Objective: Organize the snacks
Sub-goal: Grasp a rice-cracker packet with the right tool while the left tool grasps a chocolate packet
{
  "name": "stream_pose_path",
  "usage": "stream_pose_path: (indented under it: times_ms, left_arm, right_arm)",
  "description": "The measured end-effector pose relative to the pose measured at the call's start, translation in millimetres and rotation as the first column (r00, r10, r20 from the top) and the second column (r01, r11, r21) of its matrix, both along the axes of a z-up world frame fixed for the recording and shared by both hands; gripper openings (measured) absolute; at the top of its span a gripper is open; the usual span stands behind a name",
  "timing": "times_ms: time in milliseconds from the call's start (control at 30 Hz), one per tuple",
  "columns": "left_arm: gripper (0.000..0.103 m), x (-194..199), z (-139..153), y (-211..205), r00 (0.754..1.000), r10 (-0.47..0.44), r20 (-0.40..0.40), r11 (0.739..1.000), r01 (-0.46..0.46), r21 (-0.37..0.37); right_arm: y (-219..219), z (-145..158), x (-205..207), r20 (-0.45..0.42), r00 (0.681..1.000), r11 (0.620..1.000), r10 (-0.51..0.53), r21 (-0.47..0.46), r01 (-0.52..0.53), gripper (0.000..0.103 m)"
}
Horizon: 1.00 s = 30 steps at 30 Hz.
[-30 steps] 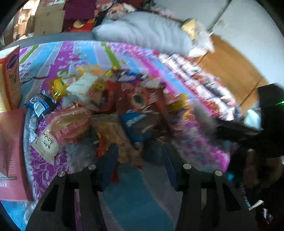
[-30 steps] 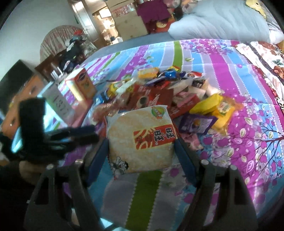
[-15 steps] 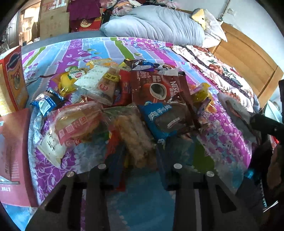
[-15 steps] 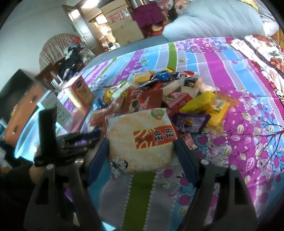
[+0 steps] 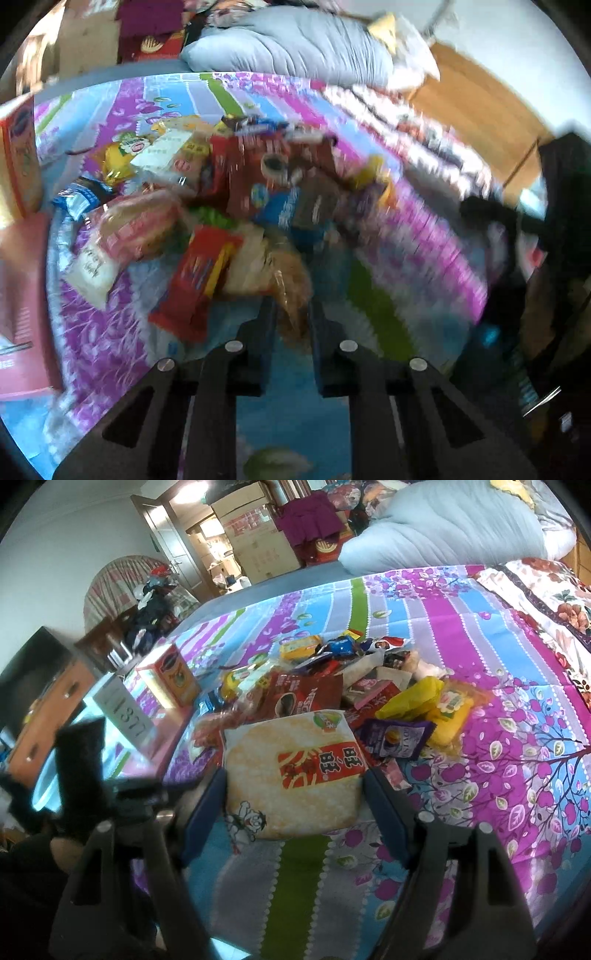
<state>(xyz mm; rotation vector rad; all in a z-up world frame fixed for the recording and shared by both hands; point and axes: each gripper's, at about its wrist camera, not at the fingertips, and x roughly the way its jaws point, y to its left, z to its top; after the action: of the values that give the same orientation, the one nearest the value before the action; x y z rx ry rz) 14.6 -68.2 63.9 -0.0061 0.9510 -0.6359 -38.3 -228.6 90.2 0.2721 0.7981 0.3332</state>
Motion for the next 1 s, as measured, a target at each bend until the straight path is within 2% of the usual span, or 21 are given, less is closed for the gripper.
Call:
stream_pose_path:
  times_ms: [33,67,100,167,300,400,567,600,633,767,900,1000]
  left_arm:
    - [0.017,-5.6,2.3,-1.8,1.0,-0.008,0.027,1.0,0.007,0.007]
    - [0.028,-11.8,8.2,-4.5,0.997,-0.009,0.08,1.0,0.008,0.016]
    - [0.049,-14.6,12.6,-6.9,0.994,-0.01,0.113,1.0,0.007,0.023]
    - [0.065,-15.0,23.8,-15.0,0.982,-0.026,0.19,1.0,0.024,0.012]
    - [0.066,14.3,28.7,-37.0,0.974,-0.038,0.223,0.999,0.034,0.023]
    - [0.066,43.1,20.1,-50.8,0.981,-0.015,0.192,1.0,0.013,0.01]
    - [0.065,65.2,-5.4,-72.3,0.989,-0.044,0.144,0.996,0.033,0.082]
    - [0.051,64.8,-7.8,-72.3,0.989,-0.055,0.136,0.995,0.043,0.09]
    - [0.051,64.6,-7.8,-71.0,0.99,-0.055,0.132,0.995,0.042,0.095]
    - [0.051,48.8,13.7,-57.1,0.981,-0.032,0.191,0.997,0.018,0.072]
    - [0.051,28.9,52.4,-33.9,0.968,0.016,0.25,1.0,-0.021,0.017]
    - [0.051,14.1,87.7,-5.4,0.948,0.084,0.306,0.996,-0.084,-0.013]
  right_arm:
    - [-0.8,0.0,-1.0,0.002,1.0,1.0,-0.005,-0.003,0.005,0.077]
    - [-2.3,-0.5,-1.9,0.003,1.0,1.0,-0.01,-0.008,0.01,0.077]
    - [-5.1,-1.8,-2.0,0.002,1.0,1.0,-0.017,-0.009,0.017,0.077]
    - [-10.7,-5.3,-1.3,-0.006,1.0,1.0,-0.031,-0.004,0.031,0.077]
    - [-18.3,-11.5,-1.7,-0.022,0.999,0.999,-0.044,0.0,0.044,0.077]
    - [-23.9,-14.0,-2.7,-0.027,0.998,0.999,-0.052,0.0,0.052,0.077]
    - [-34.1,-18.0,-0.8,-0.036,0.997,0.998,-0.068,0.005,0.068,0.077]
    - [-34.7,-17.8,-0.1,-0.036,0.997,0.998,-0.07,0.006,0.07,0.077]
    - [-35.7,-17.5,0.4,-0.033,0.997,0.997,-0.072,0.008,0.072,0.077]
    - [-33.8,-10.9,0.7,-0.011,0.998,0.998,-0.069,0.008,0.069,0.077]
    - [-23.6,3.8,0.9,0.021,0.998,0.998,-0.057,0.005,0.057,0.077]
    - [-7.9,21.9,2.9,0.057,0.998,1.0,-0.026,-0.008,0.026,0.077]
